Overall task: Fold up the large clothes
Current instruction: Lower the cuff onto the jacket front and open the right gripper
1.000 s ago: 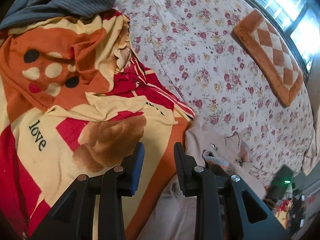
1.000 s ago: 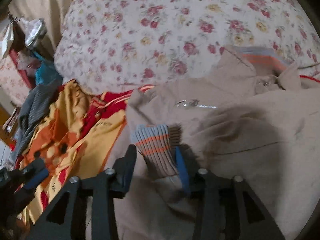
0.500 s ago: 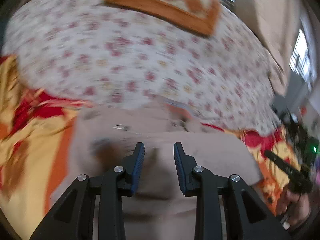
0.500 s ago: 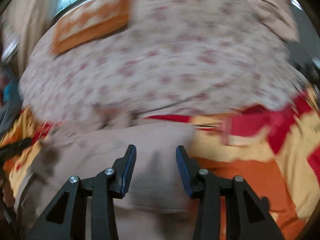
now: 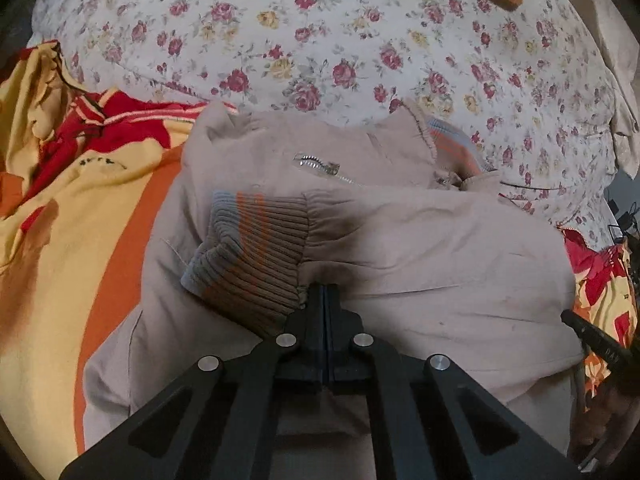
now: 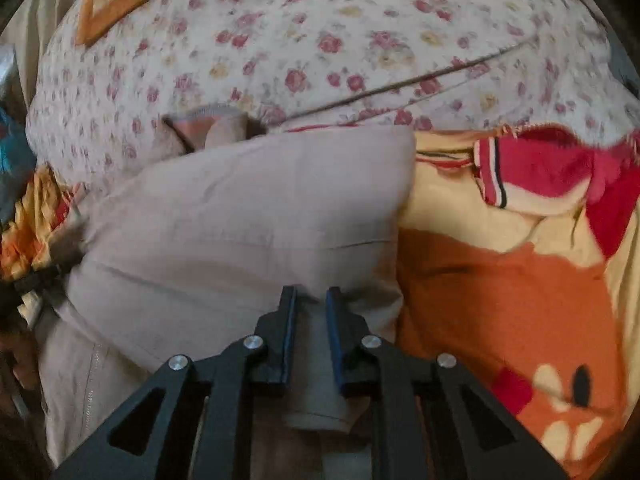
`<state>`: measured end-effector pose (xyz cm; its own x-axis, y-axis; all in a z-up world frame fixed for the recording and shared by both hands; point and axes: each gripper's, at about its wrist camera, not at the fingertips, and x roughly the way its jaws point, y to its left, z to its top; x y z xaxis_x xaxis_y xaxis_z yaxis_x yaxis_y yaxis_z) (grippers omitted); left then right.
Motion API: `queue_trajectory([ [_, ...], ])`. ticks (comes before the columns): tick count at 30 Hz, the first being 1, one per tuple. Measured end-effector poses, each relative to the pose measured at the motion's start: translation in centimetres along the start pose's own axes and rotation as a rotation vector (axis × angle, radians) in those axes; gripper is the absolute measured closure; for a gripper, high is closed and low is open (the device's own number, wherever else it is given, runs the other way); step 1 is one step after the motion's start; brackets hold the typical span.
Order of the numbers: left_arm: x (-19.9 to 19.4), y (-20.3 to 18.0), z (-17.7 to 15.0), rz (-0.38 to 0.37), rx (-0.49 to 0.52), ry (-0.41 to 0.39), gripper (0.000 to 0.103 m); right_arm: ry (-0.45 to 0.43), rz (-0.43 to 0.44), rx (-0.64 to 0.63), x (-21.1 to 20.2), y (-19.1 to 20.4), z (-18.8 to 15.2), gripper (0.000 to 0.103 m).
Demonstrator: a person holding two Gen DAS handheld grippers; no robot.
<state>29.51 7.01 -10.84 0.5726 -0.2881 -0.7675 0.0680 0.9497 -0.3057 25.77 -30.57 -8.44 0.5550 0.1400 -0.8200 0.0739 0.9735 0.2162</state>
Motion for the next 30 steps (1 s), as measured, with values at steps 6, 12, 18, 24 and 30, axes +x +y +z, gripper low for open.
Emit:
queue_trajectory([
  [6,-2.4,-0.2,1.4,-0.007,0.014,-0.158,0.098,-0.302,-0.052,-0.013,-4.3,1.4,2.6,0.078],
  [12,0.2,0.9,1.3,0.036,-0.019,-0.042,0.094,0.019,-0.110,-0.007,4.5,0.6,3.1,0.039],
  [18,-1.5,1.2,0.8,0.048,-0.044,-0.121,0.094,-0.249,-0.081,-0.007,-2.7,1.9,4.0,0.048],
  [24,0.3,2.4,0.8,0.039,-0.072,-0.078,0.093,0.059,-0.065,-0.065,3.0,2.8,2.2,0.030],
  [30,0.1,2.5,0.7,-0.006,-0.076,-0.083,0.084,0.016,-0.149,-0.203,3.6,5.6,1.4,0.000],
])
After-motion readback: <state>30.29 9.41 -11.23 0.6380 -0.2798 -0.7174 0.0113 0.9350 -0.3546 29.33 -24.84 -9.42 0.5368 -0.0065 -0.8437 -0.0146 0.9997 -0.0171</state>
